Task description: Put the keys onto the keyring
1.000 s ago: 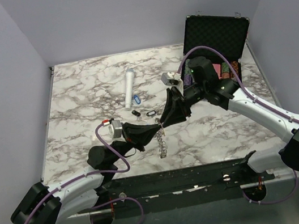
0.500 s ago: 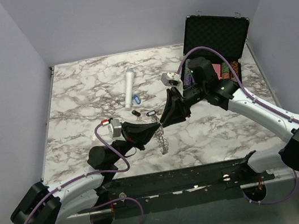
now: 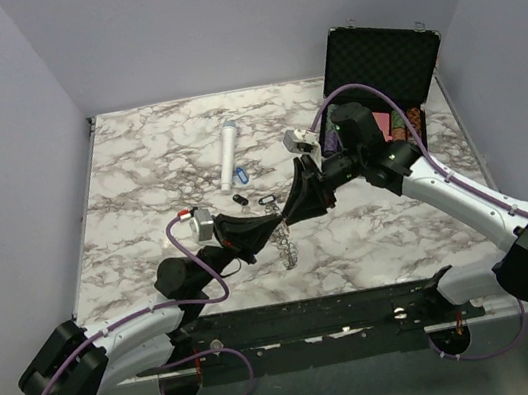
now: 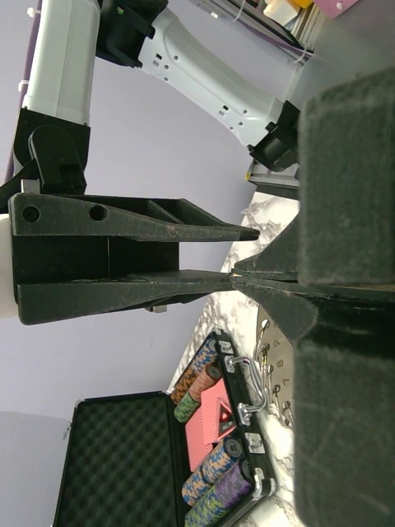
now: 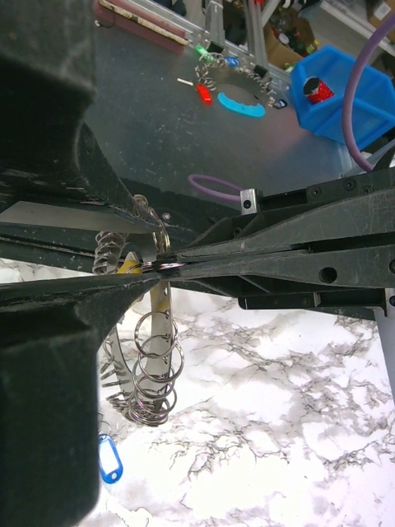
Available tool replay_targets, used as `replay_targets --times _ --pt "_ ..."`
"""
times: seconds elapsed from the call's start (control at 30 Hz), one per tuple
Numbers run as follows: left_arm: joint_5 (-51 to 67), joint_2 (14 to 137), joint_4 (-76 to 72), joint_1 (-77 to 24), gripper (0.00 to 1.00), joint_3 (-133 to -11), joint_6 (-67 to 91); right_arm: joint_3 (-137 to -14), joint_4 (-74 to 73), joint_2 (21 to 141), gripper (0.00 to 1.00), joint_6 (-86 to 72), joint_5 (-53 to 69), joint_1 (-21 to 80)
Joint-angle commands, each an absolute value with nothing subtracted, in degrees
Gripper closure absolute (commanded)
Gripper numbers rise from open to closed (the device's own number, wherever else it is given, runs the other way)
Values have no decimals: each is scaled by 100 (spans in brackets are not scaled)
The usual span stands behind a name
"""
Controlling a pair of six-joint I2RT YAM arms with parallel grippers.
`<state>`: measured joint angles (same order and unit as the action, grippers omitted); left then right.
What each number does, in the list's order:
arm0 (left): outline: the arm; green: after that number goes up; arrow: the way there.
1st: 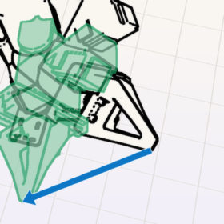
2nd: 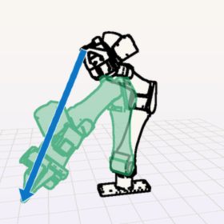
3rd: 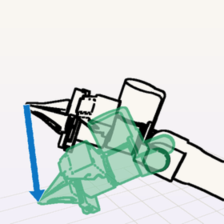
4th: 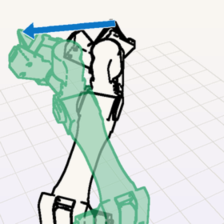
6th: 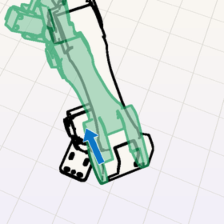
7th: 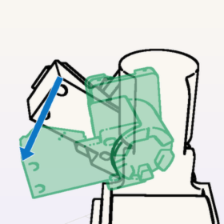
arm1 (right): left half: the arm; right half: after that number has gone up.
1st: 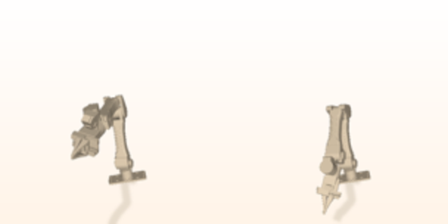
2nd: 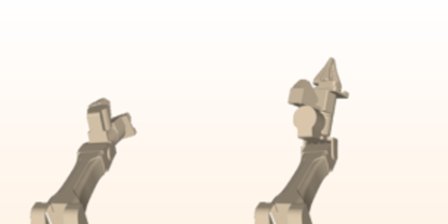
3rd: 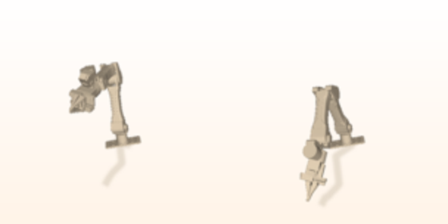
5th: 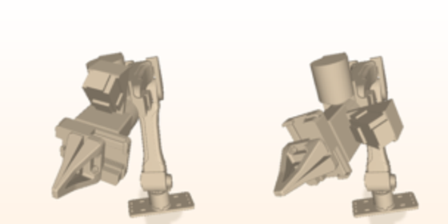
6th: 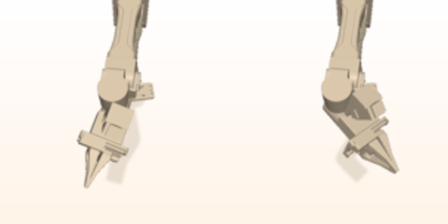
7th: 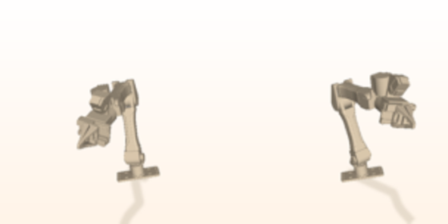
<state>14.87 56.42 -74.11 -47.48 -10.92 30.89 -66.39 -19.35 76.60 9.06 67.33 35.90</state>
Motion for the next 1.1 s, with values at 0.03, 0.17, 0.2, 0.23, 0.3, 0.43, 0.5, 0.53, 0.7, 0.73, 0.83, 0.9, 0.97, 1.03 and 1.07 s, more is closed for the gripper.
replay_targets --times 0.03,0.17,0.2,0.23,0.3,0.43,0.5,0.53,0.7,0.73,0.83,0.9,0.97,1.03,1.07 --pt "1222 5572 -8807 -4772 100 -1257 3094 -6504 -1828 7699 67 879 6653 3630" --pt "1169 5563 -8824 -4790 100 -1257 3085 -6478 -1749 7699 69 826 6627 3630" --pt "1160 5563 -8824 -4790 100 -1266 3085 -6478 -1723 7708 70 800 6627 3621" --pt "1151 5572 -8816 -4799 100 -1274 3085 -6486 -1697 7708 70 774 6636 3638" --pt "1143 5581 -8842 -4799 100 -1283 3085 -6486 -1696 7725 71 765 6618 3639" --pt "1116 5599 -8868 -4816 100 -1292 3085 -6478 -1652 7734 75 747 6618 3647" --pt "1099 5599 -8886 -4825 100 -1283 3085 -6469 -1652 7734 77 747 6618 3656" --pt "1099 5599 -8886 -4825 100 -1283 3085 -6460 -1652 7734 78 747 6618 3665" --pt "1072 5572 -8895 -4843 100 -1274 3067 -6442 -1644 7743 77 738 6557 3665" --pt "1064 5564 -8903 -4834 100 -1266 3067 -6442 -1644 7743 76 738 6557 3674" --pt "1063 5563 -8903 -4834 100 -1257 3067 -6460 -1635 7752 75 738 6548 3674" --pt "1063 5572 -8912 -4834 100 -1266 3067 -6460 -1643 7752 72 730 6513 3674" --pt "1046 5563 -8912 -4843 100 -1257 3067 -6451 -1661 7743 72 756 6513 3674" --pt "1046 5546 -8903 -4843 100 -1257 3059 -6434 -1661 7734 71 756 6495 3674" --pt "1037 5546 -8903 -4843 100 -1257 3059 -6434 -1661 7726 72 756 6486 3674"
